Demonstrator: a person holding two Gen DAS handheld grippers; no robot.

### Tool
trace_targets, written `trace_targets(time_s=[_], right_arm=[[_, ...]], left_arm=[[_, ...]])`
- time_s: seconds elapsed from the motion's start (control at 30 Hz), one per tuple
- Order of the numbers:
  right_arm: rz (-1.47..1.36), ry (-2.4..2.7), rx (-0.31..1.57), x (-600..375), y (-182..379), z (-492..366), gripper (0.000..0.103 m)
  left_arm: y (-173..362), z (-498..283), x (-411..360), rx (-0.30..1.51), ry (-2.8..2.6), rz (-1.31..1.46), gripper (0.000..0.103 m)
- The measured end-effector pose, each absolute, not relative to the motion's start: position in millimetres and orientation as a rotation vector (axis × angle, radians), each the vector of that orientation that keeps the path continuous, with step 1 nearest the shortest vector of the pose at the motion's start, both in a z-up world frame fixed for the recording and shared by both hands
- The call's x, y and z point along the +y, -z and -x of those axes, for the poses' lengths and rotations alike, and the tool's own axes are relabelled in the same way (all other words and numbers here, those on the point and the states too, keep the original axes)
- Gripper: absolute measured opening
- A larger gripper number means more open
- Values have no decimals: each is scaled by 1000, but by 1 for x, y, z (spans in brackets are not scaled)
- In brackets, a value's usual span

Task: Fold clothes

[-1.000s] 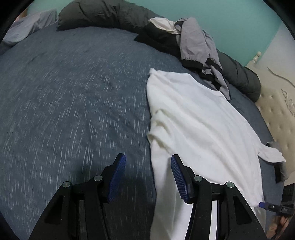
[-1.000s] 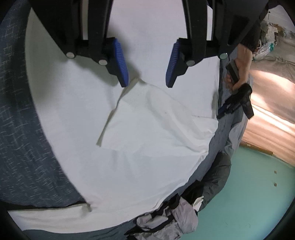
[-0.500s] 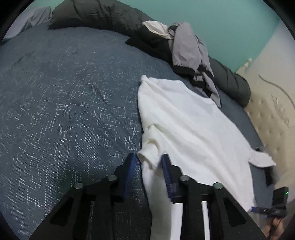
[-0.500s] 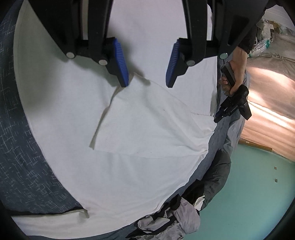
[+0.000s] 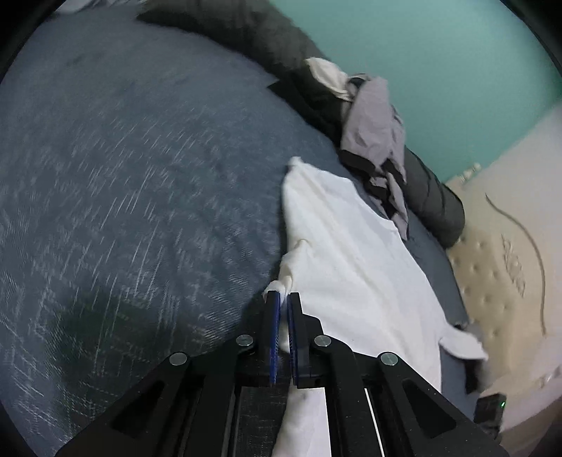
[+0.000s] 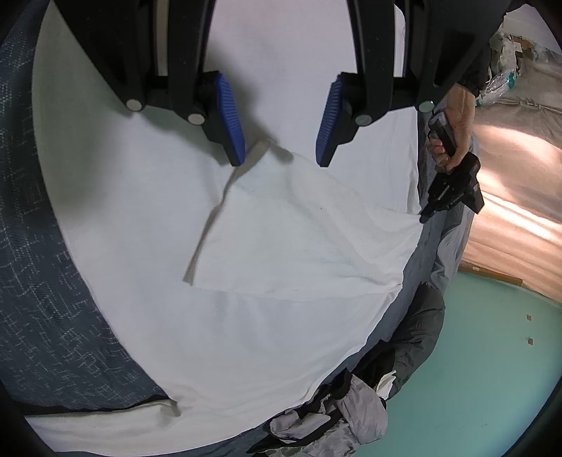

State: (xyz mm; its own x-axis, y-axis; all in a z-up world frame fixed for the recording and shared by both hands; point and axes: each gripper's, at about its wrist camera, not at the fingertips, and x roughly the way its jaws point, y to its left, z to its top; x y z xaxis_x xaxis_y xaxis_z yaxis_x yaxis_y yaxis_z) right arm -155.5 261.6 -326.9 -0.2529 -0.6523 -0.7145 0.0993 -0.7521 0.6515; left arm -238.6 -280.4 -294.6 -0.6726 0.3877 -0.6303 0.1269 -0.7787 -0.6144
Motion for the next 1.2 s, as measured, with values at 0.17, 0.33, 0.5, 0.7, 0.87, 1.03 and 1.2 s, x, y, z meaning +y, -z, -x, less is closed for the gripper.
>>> trace_targets(time_s=[0.17, 0.33, 0.5, 0.7, 0.87, 1.03, 1.2], right_arm=[[-1483, 2142, -660, 281, 308, 168, 48], [-1490, 2256, -633, 299, 305, 195, 50], [-1541, 2267, -479, 286, 318, 218, 50], [-1529, 2256, -378, 276, 327, 220, 9], [-1477, 2301, -416, 289, 322, 214, 2], [-1451, 2321, -444, 298, 319, 211, 2], [-1522, 2277, -447, 296, 330, 216, 2]], left_arm=[[297, 239, -280, -969, -2566, 1202, 5], [300, 240, -280, -967, -2568, 1212, 5], [301, 241, -280, -961, -2569, 1219, 5], [300, 243, -281, -953, -2571, 1223, 5], [300, 240, -282, -955, -2569, 1224, 5], [301, 240, -282, -964, -2566, 1223, 5], [301, 238, -282, -966, -2564, 1218, 5]])
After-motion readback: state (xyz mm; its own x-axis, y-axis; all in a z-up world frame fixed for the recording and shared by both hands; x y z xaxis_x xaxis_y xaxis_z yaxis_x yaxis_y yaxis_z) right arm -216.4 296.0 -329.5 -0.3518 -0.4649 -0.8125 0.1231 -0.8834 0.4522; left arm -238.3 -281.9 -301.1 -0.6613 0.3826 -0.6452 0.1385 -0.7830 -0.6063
